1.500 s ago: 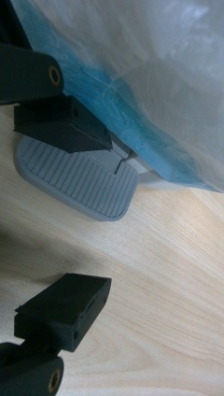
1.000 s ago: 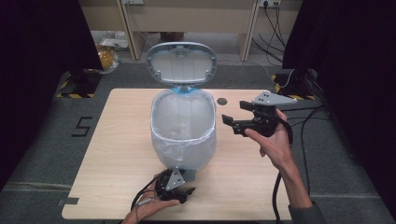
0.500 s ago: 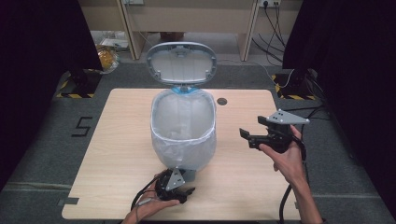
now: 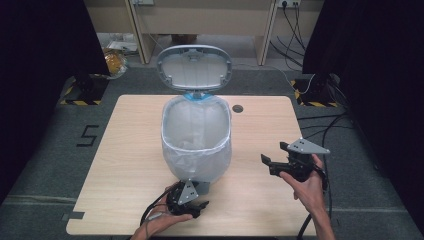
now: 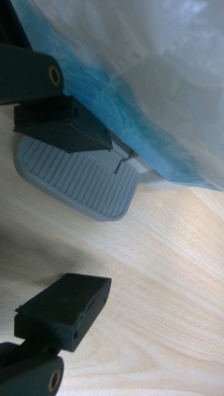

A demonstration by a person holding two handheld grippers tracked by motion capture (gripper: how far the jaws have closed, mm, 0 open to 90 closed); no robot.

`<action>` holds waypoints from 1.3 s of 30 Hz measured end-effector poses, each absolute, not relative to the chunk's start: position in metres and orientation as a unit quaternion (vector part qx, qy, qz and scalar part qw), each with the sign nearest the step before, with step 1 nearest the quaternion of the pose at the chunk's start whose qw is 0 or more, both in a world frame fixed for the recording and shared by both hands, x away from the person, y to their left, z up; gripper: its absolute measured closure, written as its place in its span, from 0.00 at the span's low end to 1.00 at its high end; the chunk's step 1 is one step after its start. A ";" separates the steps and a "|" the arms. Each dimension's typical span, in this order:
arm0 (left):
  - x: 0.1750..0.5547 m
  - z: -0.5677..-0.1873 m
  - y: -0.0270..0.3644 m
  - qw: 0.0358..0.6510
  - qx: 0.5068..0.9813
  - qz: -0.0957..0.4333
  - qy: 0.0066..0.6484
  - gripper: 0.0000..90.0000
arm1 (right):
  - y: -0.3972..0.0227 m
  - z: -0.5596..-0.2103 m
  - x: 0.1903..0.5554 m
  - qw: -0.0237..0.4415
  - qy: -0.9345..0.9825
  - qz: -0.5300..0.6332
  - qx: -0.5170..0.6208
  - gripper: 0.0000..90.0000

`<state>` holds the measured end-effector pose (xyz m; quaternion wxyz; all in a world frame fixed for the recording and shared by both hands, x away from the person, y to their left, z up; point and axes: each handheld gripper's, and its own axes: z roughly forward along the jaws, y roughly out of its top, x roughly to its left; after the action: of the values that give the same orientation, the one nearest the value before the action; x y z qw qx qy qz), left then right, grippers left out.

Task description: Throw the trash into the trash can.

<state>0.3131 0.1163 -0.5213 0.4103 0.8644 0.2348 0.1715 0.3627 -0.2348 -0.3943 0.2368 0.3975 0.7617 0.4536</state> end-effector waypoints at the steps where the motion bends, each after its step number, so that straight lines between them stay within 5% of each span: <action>1: 0.313 -0.521 0.117 0.407 0.867 0.172 0.232 0.31 | -0.234 -0.401 0.362 0.240 0.761 0.451 0.400 0.20; 15: 0.313 -0.521 0.117 0.408 0.866 0.169 0.234 0.31 | -0.243 -0.460 0.358 0.205 0.764 0.446 0.418 0.21; 39: 0.313 -0.521 0.117 0.409 0.866 0.169 0.231 0.31 | -0.245 -0.497 0.351 0.196 0.775 0.398 0.451 0.17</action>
<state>0.3132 0.1171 -0.5214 0.4089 0.8664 0.2314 0.1691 0.3514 -0.2445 -0.4969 0.1956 0.4506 0.7750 0.3977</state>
